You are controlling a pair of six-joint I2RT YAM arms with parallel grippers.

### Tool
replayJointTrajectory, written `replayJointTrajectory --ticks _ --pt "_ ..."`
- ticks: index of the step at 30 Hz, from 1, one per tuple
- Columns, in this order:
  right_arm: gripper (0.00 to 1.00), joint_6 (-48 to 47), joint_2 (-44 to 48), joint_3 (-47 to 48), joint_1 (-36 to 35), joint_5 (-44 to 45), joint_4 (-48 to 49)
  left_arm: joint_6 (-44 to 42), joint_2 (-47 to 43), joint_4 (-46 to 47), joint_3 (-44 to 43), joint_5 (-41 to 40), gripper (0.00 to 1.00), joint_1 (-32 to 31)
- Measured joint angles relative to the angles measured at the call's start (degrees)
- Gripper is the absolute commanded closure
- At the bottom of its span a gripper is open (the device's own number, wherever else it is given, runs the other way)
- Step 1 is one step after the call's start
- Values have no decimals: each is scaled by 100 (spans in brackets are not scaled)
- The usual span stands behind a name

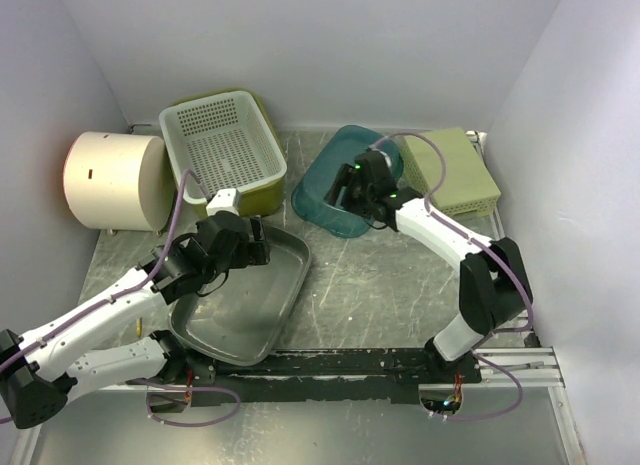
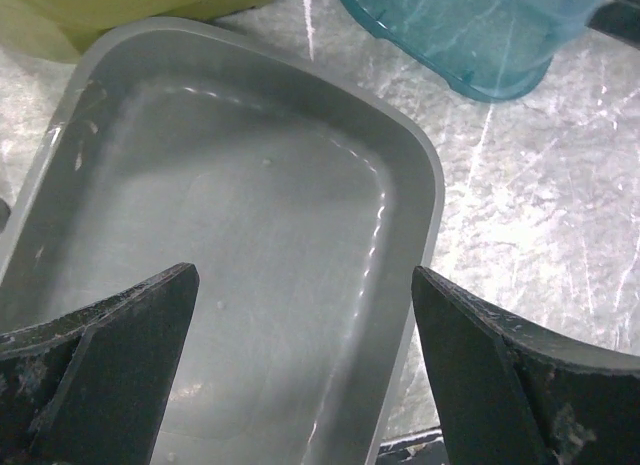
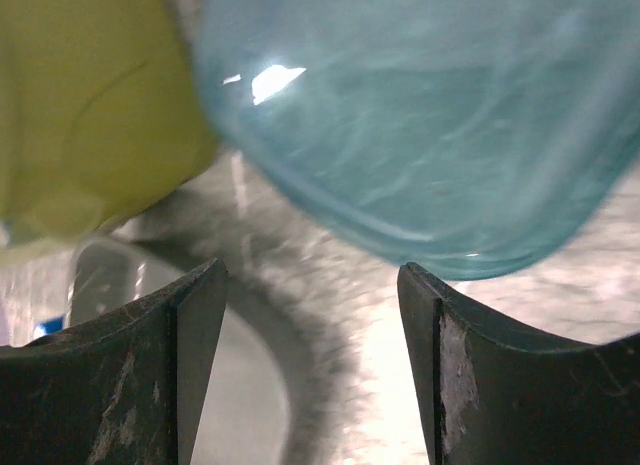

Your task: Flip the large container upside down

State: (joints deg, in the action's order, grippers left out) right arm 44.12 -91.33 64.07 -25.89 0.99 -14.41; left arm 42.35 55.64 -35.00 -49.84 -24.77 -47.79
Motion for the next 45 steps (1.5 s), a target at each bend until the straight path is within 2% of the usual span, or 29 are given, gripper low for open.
replayJointTrajectory --ticks 4,7,12,15,21,27,35,37,41,45 --pt "31 -24 -197 525 -782 116 -50 -39 -7 61 31 251 0 0" --pt "31 -31 -619 894 -1117 -9 22 -59 -103 98 190 404 0 0" --pt "30 -203 -1447 1069 -1080 15 -92 -151 -173 120 339 671 1 0" --pt "30 -348 -1615 968 -669 179 -472 -297 2 214 334 946 0 0" --pt "29 -577 -457 275 809 474 -769 -667 713 459 269 1665 0 -175" --pt "28 -717 824 258 702 584 -870 -789 1097 616 262 2024 0 -859" --pt "23 -966 1735 -400 739 1012 -1449 -474 2262 -122 -468 1611 1 -2129" --pt "21 -1051 1895 -535 828 1134 -1663 -374 2500 -125 -503 1513 6 -2267" --pt "21 -1193 2258 -640 1150 1300 -1989 -210 2938 -81 -496 1414 26 -2315" --pt "21 -1322 2507 -634 1453 1320 -2157 -114 3418 -68 -599 1167 56 -2319"
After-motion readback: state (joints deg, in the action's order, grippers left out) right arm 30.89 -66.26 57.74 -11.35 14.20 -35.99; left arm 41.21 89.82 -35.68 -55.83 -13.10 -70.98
